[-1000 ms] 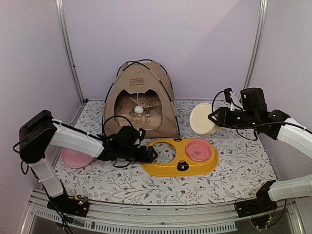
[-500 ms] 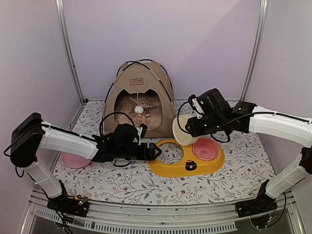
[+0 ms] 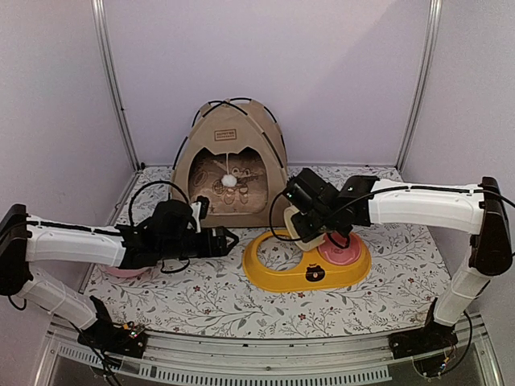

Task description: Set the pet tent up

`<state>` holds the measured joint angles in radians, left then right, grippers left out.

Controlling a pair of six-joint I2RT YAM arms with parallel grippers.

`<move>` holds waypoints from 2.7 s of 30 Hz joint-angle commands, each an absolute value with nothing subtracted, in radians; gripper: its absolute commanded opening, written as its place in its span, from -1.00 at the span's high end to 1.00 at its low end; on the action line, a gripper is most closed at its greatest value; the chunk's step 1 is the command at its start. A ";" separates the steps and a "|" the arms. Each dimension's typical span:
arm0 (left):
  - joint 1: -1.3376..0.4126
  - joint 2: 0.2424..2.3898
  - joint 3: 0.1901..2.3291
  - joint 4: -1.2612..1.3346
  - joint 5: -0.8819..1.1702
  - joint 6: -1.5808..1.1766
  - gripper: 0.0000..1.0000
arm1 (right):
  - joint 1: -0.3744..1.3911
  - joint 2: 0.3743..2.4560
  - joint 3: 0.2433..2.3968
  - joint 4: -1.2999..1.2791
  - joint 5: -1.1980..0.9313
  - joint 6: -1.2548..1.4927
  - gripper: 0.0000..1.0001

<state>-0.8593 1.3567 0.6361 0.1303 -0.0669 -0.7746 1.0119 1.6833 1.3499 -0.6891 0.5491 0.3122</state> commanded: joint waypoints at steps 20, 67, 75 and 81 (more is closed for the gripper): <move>-0.821 1.304 0.612 0.107 -0.060 -0.751 -0.83 | 1.074 1.789 1.425 -0.694 0.665 0.299 0.85; -0.828 1.371 0.637 0.134 0.021 -0.752 -0.82 | 1.146 1.838 1.426 -0.551 0.331 0.355 -0.29; -0.844 1.404 0.648 0.151 0.038 -0.753 -0.81 | 1.145 1.840 1.426 -0.484 0.214 0.376 -0.36; -0.856 1.449 0.665 0.168 0.055 -0.752 -0.79 | 1.146 1.848 1.427 -0.480 0.213 0.395 -0.40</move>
<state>-0.8425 1.4166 0.6292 0.1345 0.0364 -0.7593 1.1381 1.8545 1.4181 -0.5072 0.2356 0.3691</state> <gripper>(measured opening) 0.899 0.701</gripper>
